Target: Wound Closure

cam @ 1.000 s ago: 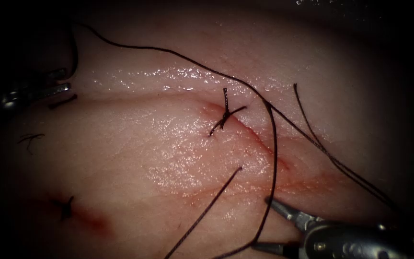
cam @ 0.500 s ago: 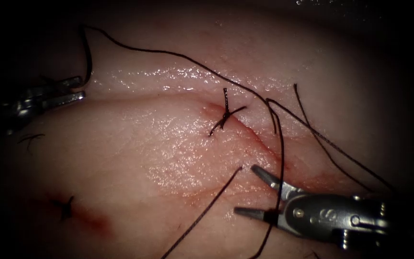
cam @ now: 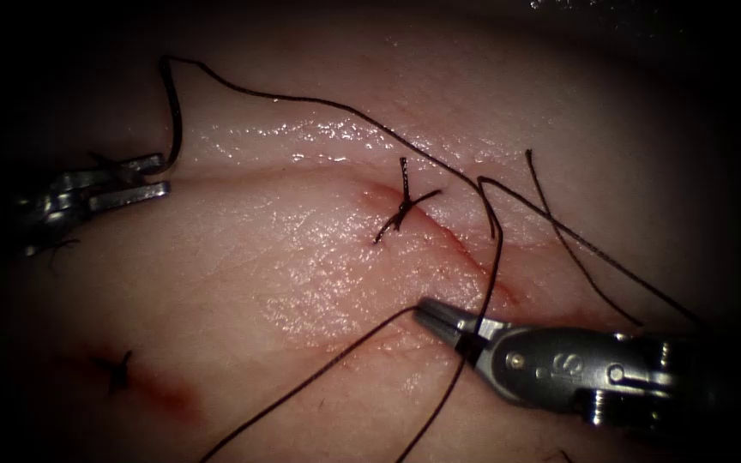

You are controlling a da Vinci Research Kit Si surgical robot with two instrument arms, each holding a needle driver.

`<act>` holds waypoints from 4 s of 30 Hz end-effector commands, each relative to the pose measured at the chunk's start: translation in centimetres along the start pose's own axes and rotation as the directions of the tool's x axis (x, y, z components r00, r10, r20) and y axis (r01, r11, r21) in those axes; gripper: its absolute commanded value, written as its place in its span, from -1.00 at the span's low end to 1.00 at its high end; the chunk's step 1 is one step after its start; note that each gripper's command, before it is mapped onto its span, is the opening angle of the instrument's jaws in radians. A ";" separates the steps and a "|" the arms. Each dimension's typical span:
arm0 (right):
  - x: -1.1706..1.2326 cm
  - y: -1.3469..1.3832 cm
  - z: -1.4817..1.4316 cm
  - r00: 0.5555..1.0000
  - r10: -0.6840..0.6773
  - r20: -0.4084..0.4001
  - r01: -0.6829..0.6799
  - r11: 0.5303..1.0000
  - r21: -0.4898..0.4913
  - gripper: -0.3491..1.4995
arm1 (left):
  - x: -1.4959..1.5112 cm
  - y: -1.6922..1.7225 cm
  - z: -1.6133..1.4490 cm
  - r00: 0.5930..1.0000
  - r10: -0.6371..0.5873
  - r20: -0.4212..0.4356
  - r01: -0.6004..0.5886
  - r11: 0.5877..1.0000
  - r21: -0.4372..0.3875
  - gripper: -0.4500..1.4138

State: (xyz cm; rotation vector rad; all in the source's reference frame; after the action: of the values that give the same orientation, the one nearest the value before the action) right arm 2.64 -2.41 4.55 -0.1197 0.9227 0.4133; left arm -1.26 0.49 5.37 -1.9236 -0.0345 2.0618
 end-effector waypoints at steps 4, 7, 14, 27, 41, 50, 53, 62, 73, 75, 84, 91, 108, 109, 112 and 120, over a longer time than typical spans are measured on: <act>0.09 -0.11 0.06 1.000 0.011 0.006 -0.011 1.000 -0.006 -1.00 | -0.03 0.09 0.15 1.000 -0.002 -0.007 0.002 1.000 -0.015 -1.00; 0.15 -0.20 0.01 1.000 0.023 -0.004 -0.023 1.000 0.015 -1.00 | 0.00 0.14 0.20 1.000 0.002 -0.010 -0.002 1.000 -0.030 -1.00; 0.47 -0.52 -0.20 0.999 0.032 -0.032 -0.030 0.997 0.069 -1.00 | 0.02 0.17 0.24 1.000 0.012 -0.017 -0.013 0.999 -0.040 -1.00; 1.08 -1.17 -0.40 0.998 0.025 -0.063 -0.014 0.985 0.173 -1.00 | 0.06 0.28 0.36 1.000 0.025 -0.008 -0.025 0.997 -0.070 -1.00; 1.40 -1.54 -0.61 0.997 -0.022 -0.079 0.040 0.971 0.234 -1.00 | 0.09 0.36 0.43 0.999 0.043 -0.011 -0.044 0.993 -0.107 -1.00; 1.47 -1.89 -0.69 0.995 -0.059 -0.086 0.084 0.940 0.329 -1.00 | 0.08 0.36 0.52 0.999 0.044 -0.010 -0.044 0.992 -0.114 -1.00; 1.53 -2.04 -0.73 0.992 -0.068 -0.110 0.105 0.923 0.370 -1.00 | 0.08 0.36 0.56 0.999 0.043 -0.012 -0.045 0.992 -0.115 -1.00; 1.57 -1.82 -0.79 0.976 -0.023 -0.218 0.098 0.937 0.336 0.31 | 0.10 0.31 0.60 0.998 0.055 -0.017 -0.057 0.991 -0.120 -1.00; 1.05 -1.19 -1.44 0.987 -0.031 -0.157 0.062 0.978 0.198 0.82 | 0.45 -0.08 1.22 0.992 0.108 -0.072 -0.117 0.983 -0.140 -1.00; 0.90 -1.09 -1.62 0.991 -0.036 -0.126 0.058 0.982 0.177 0.85 | 0.52 -0.14 1.37 0.989 0.120 -0.087 -0.132 0.978 -0.160 -1.00; 0.32 -0.75 -2.22 0.999 -0.025 -0.032 0.028 0.995 0.094 0.96 | 0.79 -0.19 1.65 0.976 0.154 -0.155 -0.185 0.958 -0.218 -1.00; 0.11 -0.57 -2.45 1.000 -0.010 0.021 0.009 0.999 0.049 0.98 | 1.04 -0.26 1.62 0.961 0.172 -0.219 -0.225 0.943 -0.246 -1.00; 0.27 -0.08 -2.76 0.987 0.162 -0.002 -0.156 0.942 -0.297 0.98 | 1.14 -0.33 1.65 0.924 0.217 -0.315 -0.311 0.906 -0.288 -1.00; 0.26 -0.04 -2.80 0.988 0.152 0.026 -0.137 0.941 -0.310 0.98 | 1.09 -0.35 1.62 0.924 0.223 -0.310 -0.314 0.905 -0.287 -1.00; 0.19 0.13 -2.87 0.987 0.080 0.142 -0.028 0.941 -0.339 0.98 | 0.81 -0.43 1.49 0.929 0.257 -0.264 -0.328 0.905 -0.270 -1.00; -0.06 0.59 -2.85 0.861 -0.120 0.494 0.310 0.893 -0.325 0.98 | -0.16 -0.58 1.29 0.957 0.255 -0.137 -0.283 0.925 -0.255 -1.00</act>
State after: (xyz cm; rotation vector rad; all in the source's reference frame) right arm 0.16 -2.66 2.87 -0.4744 0.3273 0.3827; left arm -2.34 1.24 5.84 -2.2926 -0.0360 2.2306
